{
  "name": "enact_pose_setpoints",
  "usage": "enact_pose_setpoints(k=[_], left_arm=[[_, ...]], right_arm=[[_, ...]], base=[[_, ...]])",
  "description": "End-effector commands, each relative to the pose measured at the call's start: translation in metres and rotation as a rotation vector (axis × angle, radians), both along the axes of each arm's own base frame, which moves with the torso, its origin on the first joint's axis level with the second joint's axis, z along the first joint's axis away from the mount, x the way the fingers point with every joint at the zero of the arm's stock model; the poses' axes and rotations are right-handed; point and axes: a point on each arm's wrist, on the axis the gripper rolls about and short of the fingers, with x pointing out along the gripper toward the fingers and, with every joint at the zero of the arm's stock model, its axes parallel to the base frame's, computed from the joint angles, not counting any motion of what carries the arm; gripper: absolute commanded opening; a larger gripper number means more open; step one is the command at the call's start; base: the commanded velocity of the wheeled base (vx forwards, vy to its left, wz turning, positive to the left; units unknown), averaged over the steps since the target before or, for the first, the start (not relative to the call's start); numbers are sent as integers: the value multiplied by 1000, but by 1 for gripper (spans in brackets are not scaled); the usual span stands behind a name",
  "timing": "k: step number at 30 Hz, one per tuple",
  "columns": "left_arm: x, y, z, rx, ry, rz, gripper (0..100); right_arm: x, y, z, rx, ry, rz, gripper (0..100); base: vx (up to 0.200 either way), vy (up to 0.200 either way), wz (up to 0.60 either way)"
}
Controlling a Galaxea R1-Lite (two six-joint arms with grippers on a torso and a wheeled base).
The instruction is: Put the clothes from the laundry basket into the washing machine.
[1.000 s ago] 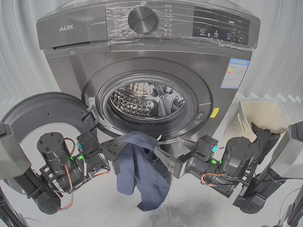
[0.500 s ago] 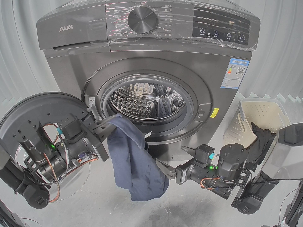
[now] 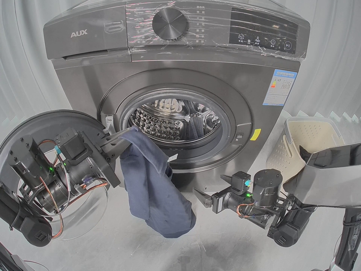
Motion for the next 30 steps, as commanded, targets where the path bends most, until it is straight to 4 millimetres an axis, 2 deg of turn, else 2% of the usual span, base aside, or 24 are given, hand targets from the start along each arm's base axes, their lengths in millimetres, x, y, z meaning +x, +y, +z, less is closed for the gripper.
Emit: enact_pose_setpoints(k=[1, 8, 13, 22, 25, 29, 30], left_arm=[[-3, -2, 0, 0, -1, -14, 0], [-4, -7, 0, -2, -1, -33, 0], [-1, -8, 2, -14, 1, -31, 0], [2, -8, -1, -10, 13, -25, 0], [2, -7, -1, -11, 12, -24, 0], [2, -7, -1, -10, 13, -21, 0], [2, -6, -1, -11, 12, -21, 0]], right_arm=[[20, 7, -17, -9, 6, -20, 100], [23, 27, -44, -53, 26, 22, 100], [7, 52, -56, -62, 32, 100, 100], [-28, 81, -55, -52, 27, 221, 100], [-31, 84, -55, -46, 24, 231, 100], [-21, 75, -50, -34, 21, 187, 100], [-12, 65, -47, -31, 20, 148, 100]], base=[[0, 0, 0], [0, 0, 0], [0, 0, 0], [0, 0, 0], [0, 0, 0], [0, 0, 0], [0, 0, 0]])
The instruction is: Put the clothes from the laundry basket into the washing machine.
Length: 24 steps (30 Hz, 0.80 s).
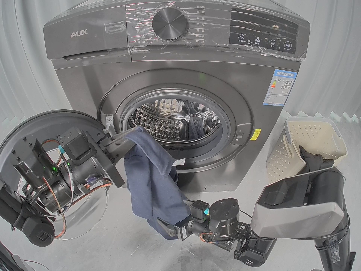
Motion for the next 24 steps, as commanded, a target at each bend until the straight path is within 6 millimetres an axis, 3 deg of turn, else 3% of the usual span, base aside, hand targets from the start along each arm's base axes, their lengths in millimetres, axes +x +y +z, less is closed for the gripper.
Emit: enact_pose_setpoints(k=[1, 8, 14, 20, 24], left_arm=[[0, 0, -1, 1, 3, 0, 0], [1, -1, -2, 5, 7, -3, 0], [0, -2, -1, 3, 3, -6, 0], [0, -2, -1, 3, 3, -9, 0], [0, -1, 0, -1, -1, -6, 0]], right_arm=[[17, -19, 8, 10, -5, -72, 100], [48, -51, 15, 13, -19, -189, 100], [77, -59, 10, 6, -29, -253, 100], [98, -51, -8, -48, -23, -259, 100], [97, -39, -23, -68, -11, -230, 100]], base=[[0, 0, 0], [0, 0, 0], [0, 0, 0], [0, 0, 0], [0, 0, 0]])
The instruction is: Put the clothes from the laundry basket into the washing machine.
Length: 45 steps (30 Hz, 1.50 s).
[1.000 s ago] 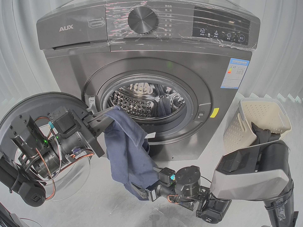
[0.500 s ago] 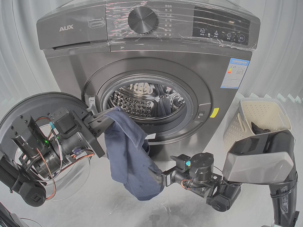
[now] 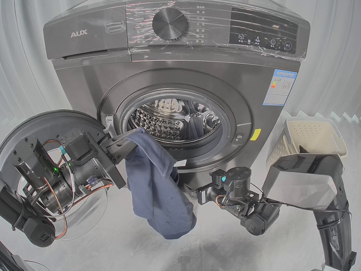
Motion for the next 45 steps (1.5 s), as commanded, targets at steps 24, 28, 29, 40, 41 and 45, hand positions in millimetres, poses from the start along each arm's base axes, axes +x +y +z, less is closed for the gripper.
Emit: enact_pose_setpoints(k=[24, 28, 29, 40, 41, 45], left_arm=[[3, 1, 1, -16, 13, 6, 0], [3, 1, 1, -16, 13, 6, 0], [3, 1, 1, -16, 13, 6, 0], [2, 1, 0, -13, 14, 3, 0], [2, 1, 0, -13, 14, 1, 0], [2, 1, 0, -14, 13, 1, 0]], right_arm=[[-37, 50, -23, -10, 20, 149, 100], [-25, 43, -21, -4, 11, 115, 100], [-23, 42, -21, -4, 8, 111, 100], [2, 51, -15, 51, -65, 89, 100], [4, 52, -13, 56, -72, 89, 100], [4, 54, -11, 65, -83, 92, 100]], base=[[0, 0, 0], [0, 0, 0], [0, 0, 0], [0, 0, 0], [0, 0, 0], [0, 0, 0]])
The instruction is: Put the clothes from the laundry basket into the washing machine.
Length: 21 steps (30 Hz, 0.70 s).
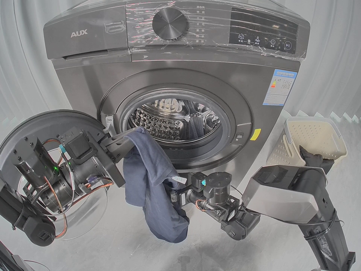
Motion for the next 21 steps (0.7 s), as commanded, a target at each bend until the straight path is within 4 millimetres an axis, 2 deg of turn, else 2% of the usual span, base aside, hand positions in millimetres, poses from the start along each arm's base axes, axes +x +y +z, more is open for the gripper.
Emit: enact_pose_setpoints(k=[1, 2, 9, 13, 15, 21], left_arm=[[0, 0, 0, 0, 2, 0, 0], [1, 0, -1, 2, 3, 0, 0], [6, 4, -7, 12, 26, 28, 0], [13, 9, -11, 19, 37, 54, 0], [16, 13, -13, 23, 43, 73, 0], [19, 17, -13, 24, 44, 93, 0]], right_arm=[[0, 3, 0, 9, -9, 4, 100], [0, 4, 0, 11, -12, 6, 0], [-5, -3, 6, 11, -2, 2, 0], [-13, -18, 28, 13, -13, -11, 0], [-17, -35, 46, 12, -19, -32, 0], [-33, -67, 78, 6, -30, -52, 0]], base=[[0, 0, 0], [0, 0, 0], [0, 0, 0], [0, 0, 0], [0, 0, 0], [0, 0, 0]])
